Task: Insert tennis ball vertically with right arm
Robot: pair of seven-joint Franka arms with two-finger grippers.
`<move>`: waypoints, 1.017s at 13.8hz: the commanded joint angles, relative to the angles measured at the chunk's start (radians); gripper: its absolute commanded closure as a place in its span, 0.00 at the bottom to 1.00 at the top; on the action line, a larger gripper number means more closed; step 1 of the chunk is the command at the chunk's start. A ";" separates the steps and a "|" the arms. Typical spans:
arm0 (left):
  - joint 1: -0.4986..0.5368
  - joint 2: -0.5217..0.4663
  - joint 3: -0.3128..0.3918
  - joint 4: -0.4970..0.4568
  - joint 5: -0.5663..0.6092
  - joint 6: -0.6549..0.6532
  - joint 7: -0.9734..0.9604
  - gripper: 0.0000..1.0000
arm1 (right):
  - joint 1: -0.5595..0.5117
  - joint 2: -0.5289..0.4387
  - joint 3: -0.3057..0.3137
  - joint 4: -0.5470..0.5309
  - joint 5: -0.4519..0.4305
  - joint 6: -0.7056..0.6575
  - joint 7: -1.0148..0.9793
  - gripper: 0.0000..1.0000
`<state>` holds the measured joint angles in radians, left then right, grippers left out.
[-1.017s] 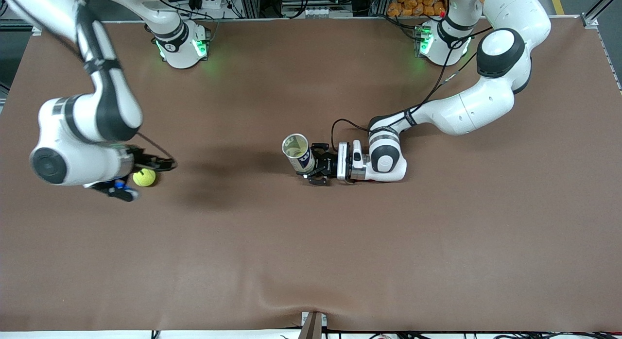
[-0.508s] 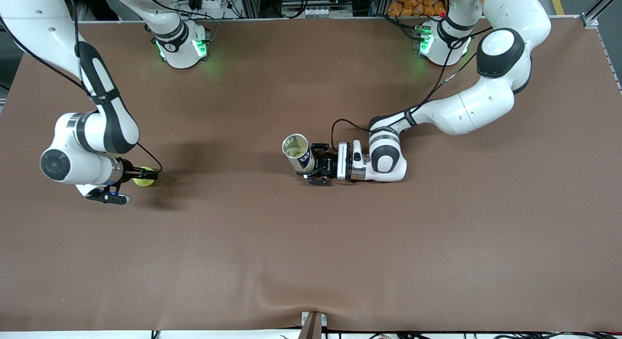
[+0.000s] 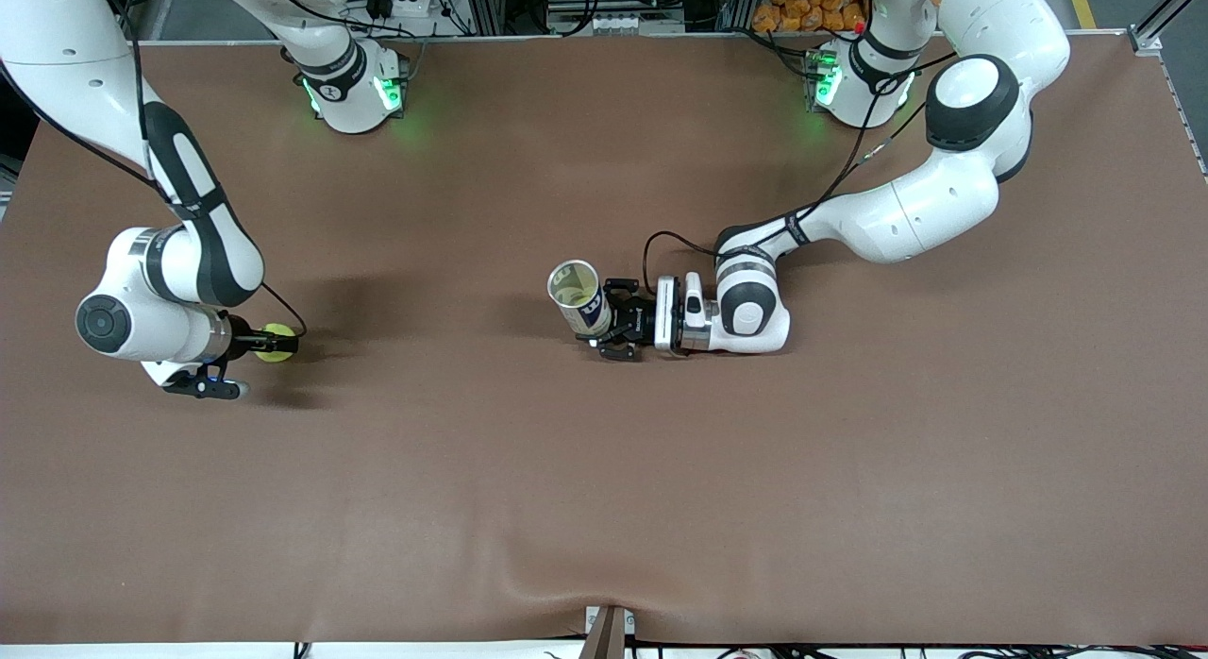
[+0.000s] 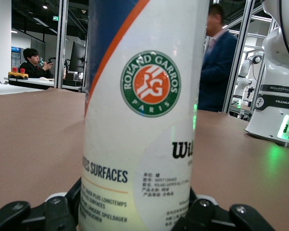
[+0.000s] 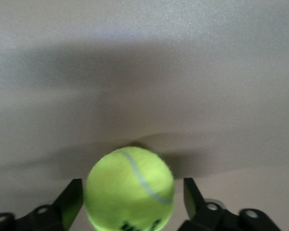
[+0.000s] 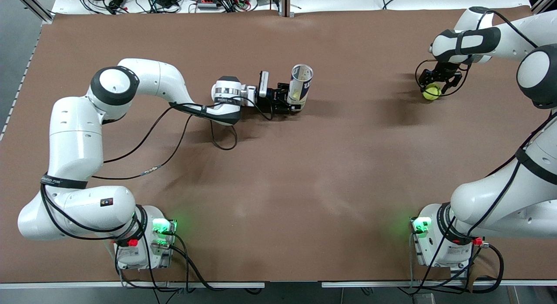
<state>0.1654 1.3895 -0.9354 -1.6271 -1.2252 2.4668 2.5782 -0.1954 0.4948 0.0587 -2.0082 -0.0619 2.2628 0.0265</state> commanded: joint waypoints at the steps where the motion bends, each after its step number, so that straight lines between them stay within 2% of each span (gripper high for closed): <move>1: -0.018 -0.021 0.024 0.010 -0.030 -0.025 0.013 0.24 | -0.026 -0.001 0.027 -0.007 -0.024 0.006 -0.005 0.95; 2: -0.018 -0.021 0.024 0.010 -0.030 -0.025 0.014 0.24 | -0.026 -0.001 0.027 -0.007 -0.022 0.006 -0.007 0.99; 4: -0.018 -0.021 0.024 0.010 -0.030 -0.025 0.014 0.24 | -0.019 -0.012 0.033 -0.001 -0.016 -0.017 0.000 1.00; 6: -0.018 -0.021 0.024 0.010 -0.030 -0.025 0.014 0.24 | 0.002 -0.045 0.058 0.061 0.017 -0.179 0.015 1.00; 8: -0.018 -0.021 0.024 0.010 -0.030 -0.025 0.014 0.24 | 0.017 -0.056 0.059 0.156 0.143 -0.354 0.020 1.00; 10: -0.018 -0.021 0.023 0.010 -0.031 -0.025 0.014 0.24 | 0.053 -0.073 0.061 0.229 0.232 -0.516 0.074 1.00; 12: -0.023 -0.021 0.024 0.018 -0.031 -0.025 0.014 0.24 | 0.144 -0.119 0.061 0.253 0.298 -0.587 0.227 1.00; 14: -0.032 -0.021 0.024 0.030 -0.033 -0.025 0.014 0.24 | 0.261 -0.133 0.061 0.311 0.350 -0.621 0.460 1.00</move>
<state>0.1616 1.3895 -0.9342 -1.6190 -1.2252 2.4668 2.5782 -0.0406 0.3841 0.1258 -1.7386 0.2416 1.6805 0.3009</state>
